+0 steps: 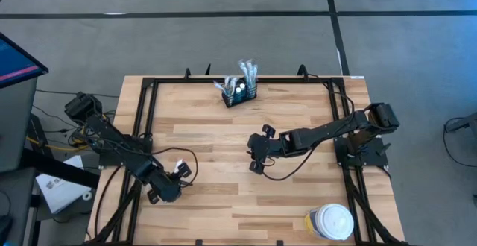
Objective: Pick & Place toothbrushing station
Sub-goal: Put the orange toothbrush into the black wire organizer
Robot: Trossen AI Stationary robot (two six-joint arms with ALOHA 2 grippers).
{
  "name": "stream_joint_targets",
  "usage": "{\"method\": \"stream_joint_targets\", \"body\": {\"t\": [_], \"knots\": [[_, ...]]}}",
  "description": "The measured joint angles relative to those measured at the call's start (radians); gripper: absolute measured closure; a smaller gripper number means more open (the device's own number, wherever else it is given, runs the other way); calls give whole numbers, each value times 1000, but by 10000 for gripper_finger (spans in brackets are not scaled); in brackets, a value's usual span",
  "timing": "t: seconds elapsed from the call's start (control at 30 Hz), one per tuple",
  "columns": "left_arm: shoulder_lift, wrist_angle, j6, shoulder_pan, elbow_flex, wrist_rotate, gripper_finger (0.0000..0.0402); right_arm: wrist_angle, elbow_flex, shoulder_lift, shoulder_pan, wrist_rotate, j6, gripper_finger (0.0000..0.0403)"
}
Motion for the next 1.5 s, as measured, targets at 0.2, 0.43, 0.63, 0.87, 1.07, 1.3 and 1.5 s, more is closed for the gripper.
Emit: {"method": "stream_joint_targets", "body": {"t": [0.2, 0.43, 0.63, 0.87, 1.07, 1.3, 1.5], "knots": [[-1, 11, 0, 0, 0, -1, 396, 0, 0, 0, 3, 0, 0, 285], [-1, 23, -1, 0, 0, -1, 396, 0, 0, 0, 6, 0, -38, 285], [-1, 32, -1, 0, 0, -4, 396, 0, 0, 0, 6, 0, -45, 285], [-1, 63, -1, 0, 0, -4, 396, 0, 0, 0, 6, 0, -45, 285], [-1, 135, -1, 1, 0, -3, 396, 0, 0, 0, 6, 0, -45, 285], [-1, 173, -6, 1, 0, 0, 396, 0, 0, 0, 6, 0, -25, 285], [-1, 173, -49, -2, 0, 38, 396, 0, 0, 0, 6, 0, 15, 285]]}}
